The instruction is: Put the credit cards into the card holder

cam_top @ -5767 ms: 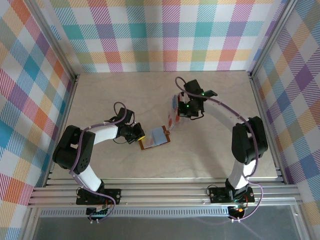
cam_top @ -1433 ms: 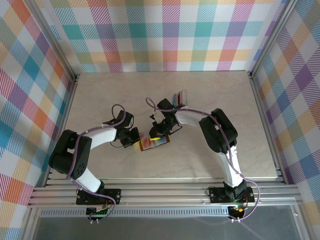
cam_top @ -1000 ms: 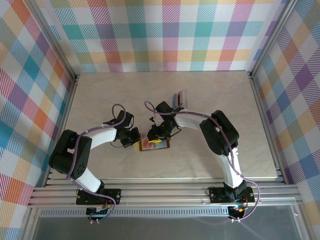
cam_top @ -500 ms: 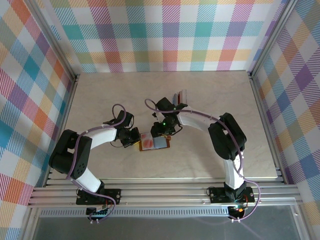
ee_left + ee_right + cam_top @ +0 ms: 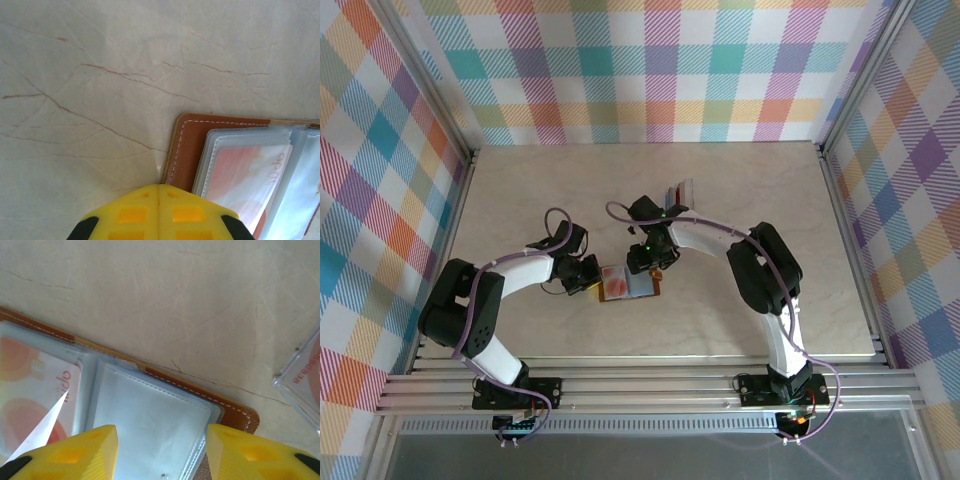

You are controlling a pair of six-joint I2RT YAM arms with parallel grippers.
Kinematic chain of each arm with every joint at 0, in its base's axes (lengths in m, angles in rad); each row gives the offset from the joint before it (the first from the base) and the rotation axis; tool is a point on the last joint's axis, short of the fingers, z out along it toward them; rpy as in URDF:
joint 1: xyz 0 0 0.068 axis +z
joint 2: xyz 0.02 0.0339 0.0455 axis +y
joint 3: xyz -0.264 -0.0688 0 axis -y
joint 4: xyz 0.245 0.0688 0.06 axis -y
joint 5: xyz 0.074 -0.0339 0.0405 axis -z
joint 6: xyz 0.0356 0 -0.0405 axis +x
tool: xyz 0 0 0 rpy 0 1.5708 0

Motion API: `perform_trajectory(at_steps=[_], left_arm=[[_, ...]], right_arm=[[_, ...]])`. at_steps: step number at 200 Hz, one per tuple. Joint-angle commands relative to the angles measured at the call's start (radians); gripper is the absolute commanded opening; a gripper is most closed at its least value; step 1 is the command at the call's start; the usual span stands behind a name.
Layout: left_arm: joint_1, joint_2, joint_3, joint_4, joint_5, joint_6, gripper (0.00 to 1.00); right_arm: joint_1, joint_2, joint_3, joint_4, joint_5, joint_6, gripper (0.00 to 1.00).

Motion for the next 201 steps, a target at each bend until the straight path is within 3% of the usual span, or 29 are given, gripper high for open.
perform_trajectory(at_steps=[1,35,112,127,138,152,201], left_arm=[[-0.021,0.043,-0.007,-0.009,0.002,0.014,0.00],[-0.021,0.039,-0.006,-0.009,0.002,0.015,0.00],[-0.022,0.053,-0.005,-0.009,0.011,0.013,0.00],[-0.021,0.055,-0.004,-0.009,0.011,0.012,0.00],[-0.022,0.056,-0.004,-0.009,0.012,0.012,0.00],[-0.021,0.060,-0.005,-0.009,0.014,0.012,0.00],[-0.021,0.065,-0.003,-0.009,0.014,0.012,0.00]], right_arm=[[0.021,0.037,0.033,-0.038,0.032,-0.027,0.50],[0.051,0.060,0.045,-0.058,0.094,-0.035,0.46],[0.075,0.038,0.051,-0.089,0.261,-0.014,0.17],[0.077,0.034,0.054,-0.098,0.282,-0.014,0.18],[0.078,0.025,0.054,-0.099,0.287,-0.018,0.28],[0.080,-0.002,0.035,-0.072,0.282,-0.026,0.32],[0.090,-0.076,-0.026,0.033,0.241,-0.054,0.33]])
